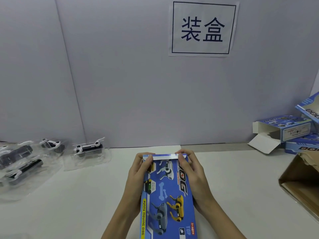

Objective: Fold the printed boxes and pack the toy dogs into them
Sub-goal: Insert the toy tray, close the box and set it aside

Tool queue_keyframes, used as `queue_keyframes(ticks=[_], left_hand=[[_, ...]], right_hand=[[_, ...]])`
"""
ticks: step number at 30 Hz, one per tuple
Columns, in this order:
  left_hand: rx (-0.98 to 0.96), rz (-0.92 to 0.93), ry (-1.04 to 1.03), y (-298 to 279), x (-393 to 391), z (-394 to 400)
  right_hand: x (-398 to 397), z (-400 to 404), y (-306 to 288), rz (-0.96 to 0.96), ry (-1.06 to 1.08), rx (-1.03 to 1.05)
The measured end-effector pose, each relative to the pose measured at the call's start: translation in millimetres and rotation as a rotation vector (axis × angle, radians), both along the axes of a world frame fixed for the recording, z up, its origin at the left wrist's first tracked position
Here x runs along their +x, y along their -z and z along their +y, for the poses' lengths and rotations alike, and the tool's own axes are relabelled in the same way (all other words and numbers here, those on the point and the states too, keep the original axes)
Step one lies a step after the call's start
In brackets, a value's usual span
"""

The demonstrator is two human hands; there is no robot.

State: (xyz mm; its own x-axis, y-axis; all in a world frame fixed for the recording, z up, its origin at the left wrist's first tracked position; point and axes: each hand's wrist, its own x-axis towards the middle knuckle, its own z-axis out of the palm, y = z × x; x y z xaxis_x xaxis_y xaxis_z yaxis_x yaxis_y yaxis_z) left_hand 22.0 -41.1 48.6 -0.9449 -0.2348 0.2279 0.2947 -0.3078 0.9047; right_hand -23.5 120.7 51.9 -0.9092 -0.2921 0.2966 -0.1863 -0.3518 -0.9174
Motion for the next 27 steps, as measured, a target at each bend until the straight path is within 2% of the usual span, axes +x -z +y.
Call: queue_keyframes(ticks=[8,12,14,16,18,21,22,24,27], left_hand=[[-0.058,-0.001,-0.079,-2,-1,-1],[-0.163,-0.094,-0.048,-3,3,-13],[-0.211,-0.057,-0.058,-3,4,-13],[-0.364,0.063,-0.227,-4,4,-11],[-0.614,0.208,-0.424,-1,2,-14],[-1.231,0.351,-0.746,14,-6,-26],[-1.37,0.35,-0.772,20,-8,-28],[-1.524,0.271,-0.716,35,-14,-31],[-1.6,0.189,-0.611,58,-19,-34]], right_hand=[[-1,2,3,0.097,0.064,0.023],[-1,-1,2,0.077,0.224,-0.076],[-5,0,3,0.063,0.265,-0.084],[-12,1,7,0.064,0.298,-0.046],[-21,2,13,0.057,0.34,0.041],[-27,1,23,0.026,0.308,0.242],[-27,0,26,0.031,0.284,0.301],[-23,-3,32,0.098,0.273,0.419],[-14,-8,38,0.214,0.206,0.504]])
